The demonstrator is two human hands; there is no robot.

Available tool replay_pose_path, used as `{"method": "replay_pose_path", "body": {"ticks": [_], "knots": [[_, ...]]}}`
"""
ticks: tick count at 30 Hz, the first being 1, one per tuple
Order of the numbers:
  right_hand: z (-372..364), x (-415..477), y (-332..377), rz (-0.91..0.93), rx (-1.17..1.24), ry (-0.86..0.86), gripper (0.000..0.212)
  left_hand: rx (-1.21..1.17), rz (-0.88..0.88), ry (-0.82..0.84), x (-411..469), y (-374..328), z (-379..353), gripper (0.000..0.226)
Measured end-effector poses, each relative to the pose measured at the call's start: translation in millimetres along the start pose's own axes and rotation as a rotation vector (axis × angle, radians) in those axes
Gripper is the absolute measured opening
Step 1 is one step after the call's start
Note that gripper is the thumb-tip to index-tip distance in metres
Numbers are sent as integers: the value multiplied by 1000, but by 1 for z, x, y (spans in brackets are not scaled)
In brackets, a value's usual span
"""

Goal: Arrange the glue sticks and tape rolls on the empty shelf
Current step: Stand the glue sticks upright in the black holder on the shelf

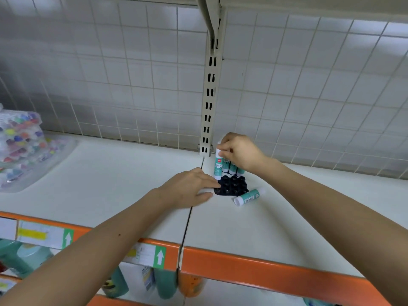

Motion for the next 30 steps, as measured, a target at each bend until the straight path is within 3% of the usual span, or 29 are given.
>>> {"method": "replay_pose_path", "body": {"ticks": [14,21,26,30], "knots": [[0,-20,-2,62,182,-169,24,-17,63,34,-2,-7,-2,41],[-8,-36,-8,5,433,-321,23,-29,80,20,-6,-7,-5,44],[-7,-33,-6,-23,386,-292,27,3,86,73,-5,-9,-2,47],[4,-38,-18,-102,517,-126,46,79,75,55,-2,-16,1,45]]}}
Point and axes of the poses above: each hand's wrist, its own x-axis towards the middle knuckle, its own z-axis out of the back of the hand, y = z × x, the point moved 7 cm from there along x, towards the middle knuckle, and after that the axes turned 9 degrees about -z, right-handed, at the moved point
